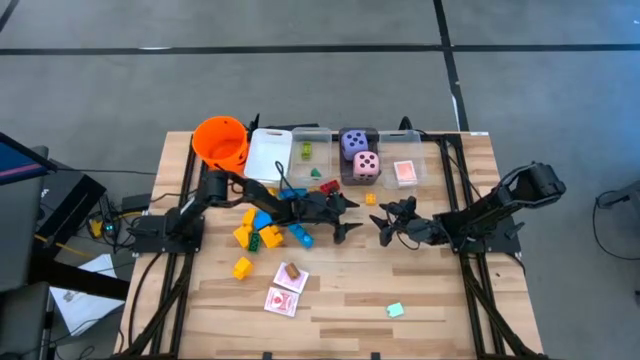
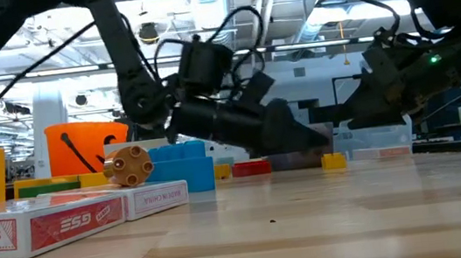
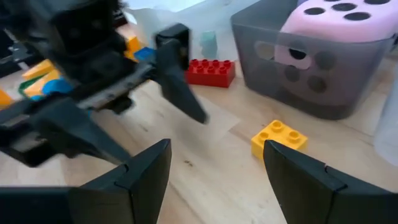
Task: Pick & Place Toys
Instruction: Put the small yellow game piece into the left transparent bin
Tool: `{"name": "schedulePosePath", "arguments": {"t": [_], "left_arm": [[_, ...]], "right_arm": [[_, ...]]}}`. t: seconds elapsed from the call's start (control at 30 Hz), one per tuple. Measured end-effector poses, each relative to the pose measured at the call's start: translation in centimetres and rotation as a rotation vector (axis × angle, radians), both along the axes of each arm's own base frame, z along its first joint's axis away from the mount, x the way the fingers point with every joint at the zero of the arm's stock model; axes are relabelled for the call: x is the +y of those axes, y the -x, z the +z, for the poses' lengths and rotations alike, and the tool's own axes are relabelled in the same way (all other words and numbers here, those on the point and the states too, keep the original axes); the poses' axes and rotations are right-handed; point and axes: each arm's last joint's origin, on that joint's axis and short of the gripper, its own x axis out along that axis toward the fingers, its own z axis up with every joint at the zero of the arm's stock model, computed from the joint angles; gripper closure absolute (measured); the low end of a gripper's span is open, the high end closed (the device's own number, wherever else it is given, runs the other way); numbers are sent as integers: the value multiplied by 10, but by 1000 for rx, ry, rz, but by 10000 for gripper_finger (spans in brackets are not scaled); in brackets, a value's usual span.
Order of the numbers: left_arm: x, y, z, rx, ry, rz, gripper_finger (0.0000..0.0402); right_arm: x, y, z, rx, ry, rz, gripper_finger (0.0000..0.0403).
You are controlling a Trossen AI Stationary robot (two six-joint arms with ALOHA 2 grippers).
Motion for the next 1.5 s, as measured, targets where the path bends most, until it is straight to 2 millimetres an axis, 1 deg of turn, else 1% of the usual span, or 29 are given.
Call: {"name": "schedulePosePath", "arguments": {"t": [0.13, 0.23, 0.33, 0.47, 0.7, 1.03, 1.33, 1.5], "left_arm": [[5, -12, -5, 15, -11, 2, 103], [12, -13, -17, 98, -4, 16, 103], [20, -15, -10, 84, -8, 42, 103], [30, -13, -12, 94, -20, 94, 103], [45, -11, -12, 95, -18, 123, 103], [46, -11, -11, 96, -12, 115, 103], [49, -24, 2, 73, -33, 110, 103], [49, -26, 2, 85, -35, 108, 103]], "right_arm": [[1, 1, 0, -2, 12, -15, 154], [0, 1, -1, 9, 18, -20, 154], [0, 2, -1, 19, 21, -20, 154], [0, 2, -2, 21, 22, -23, 154], [-3, 1, -2, 21, 22, -40, 154], [-10, 0, -1, 29, 43, -64, 154], [-11, 0, 0, 32, 57, -65, 154], [-11, 0, 0, 32, 55, -62, 154]]}}
